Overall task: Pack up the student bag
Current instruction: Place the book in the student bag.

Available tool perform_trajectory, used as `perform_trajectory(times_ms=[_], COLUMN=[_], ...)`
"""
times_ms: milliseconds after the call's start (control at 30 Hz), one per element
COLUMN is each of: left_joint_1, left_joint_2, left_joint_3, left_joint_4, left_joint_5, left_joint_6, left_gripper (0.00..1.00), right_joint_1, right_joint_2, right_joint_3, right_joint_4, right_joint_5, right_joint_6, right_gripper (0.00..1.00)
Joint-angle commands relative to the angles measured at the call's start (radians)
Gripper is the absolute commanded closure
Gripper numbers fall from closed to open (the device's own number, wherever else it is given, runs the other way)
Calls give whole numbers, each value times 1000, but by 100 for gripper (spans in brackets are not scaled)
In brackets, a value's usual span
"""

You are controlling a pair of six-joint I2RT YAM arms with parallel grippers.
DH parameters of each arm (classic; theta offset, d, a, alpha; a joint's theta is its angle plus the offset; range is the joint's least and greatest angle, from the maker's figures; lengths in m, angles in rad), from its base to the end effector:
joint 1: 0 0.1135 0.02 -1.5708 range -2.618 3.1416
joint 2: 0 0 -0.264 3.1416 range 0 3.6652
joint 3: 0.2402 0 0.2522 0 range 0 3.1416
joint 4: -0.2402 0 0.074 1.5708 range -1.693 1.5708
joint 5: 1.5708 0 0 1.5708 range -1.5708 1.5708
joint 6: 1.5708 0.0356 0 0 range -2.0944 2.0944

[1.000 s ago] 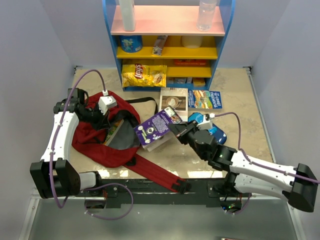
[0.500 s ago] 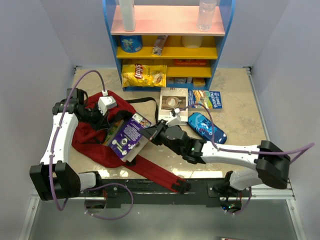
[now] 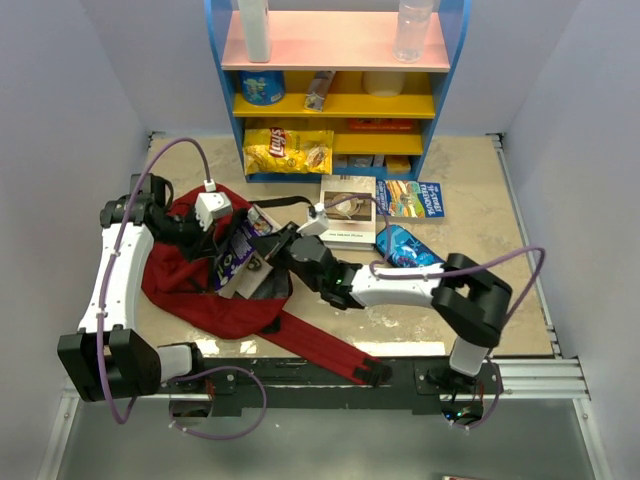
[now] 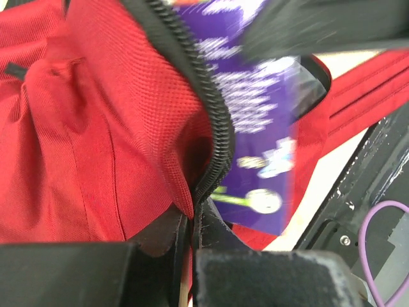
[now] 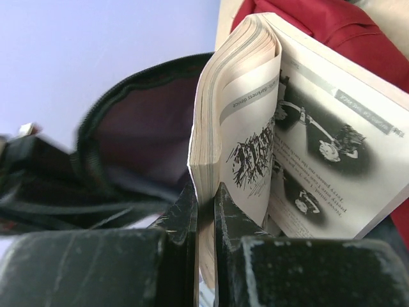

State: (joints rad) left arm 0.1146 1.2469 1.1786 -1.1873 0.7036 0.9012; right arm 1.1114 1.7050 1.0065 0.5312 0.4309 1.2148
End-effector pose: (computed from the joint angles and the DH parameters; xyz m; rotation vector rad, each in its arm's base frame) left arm 0.2170 0.0018 0.3108 1.0789 2.2245 -0.6009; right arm 0.1846 0.3397 0.2458 0.4462 1.8668 1.3008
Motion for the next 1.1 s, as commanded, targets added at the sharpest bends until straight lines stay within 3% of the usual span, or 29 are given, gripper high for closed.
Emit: perform_trajectory(times_ms=[0, 300, 667, 833, 1067], left_joint_1=[-9, -9, -9, -10, -10], left_joint_2=[-18, -15, -18, -12, -21], left_joint_3=[53, 35, 15, 13, 12], left_joint_4=[-69, -49, -35, -43, -63], left_joint_5=[99, 105, 91, 119, 122], left_joint_6=[34, 38, 41, 44, 71], left_gripper=[100, 100, 100, 100, 100], right_joint_1=[-15, 50, 77, 76, 71], right_joint_2=[111, 217, 67, 249, 384], right_joint_3=[107, 199, -13, 157, 366], right_joint_4=[165, 63, -63, -77, -105], right_joint_5=[-26, -191, -262, -353, -212], right_joint_6=[58, 89, 98, 25, -77], right_gripper=[100, 100, 100, 100, 100])
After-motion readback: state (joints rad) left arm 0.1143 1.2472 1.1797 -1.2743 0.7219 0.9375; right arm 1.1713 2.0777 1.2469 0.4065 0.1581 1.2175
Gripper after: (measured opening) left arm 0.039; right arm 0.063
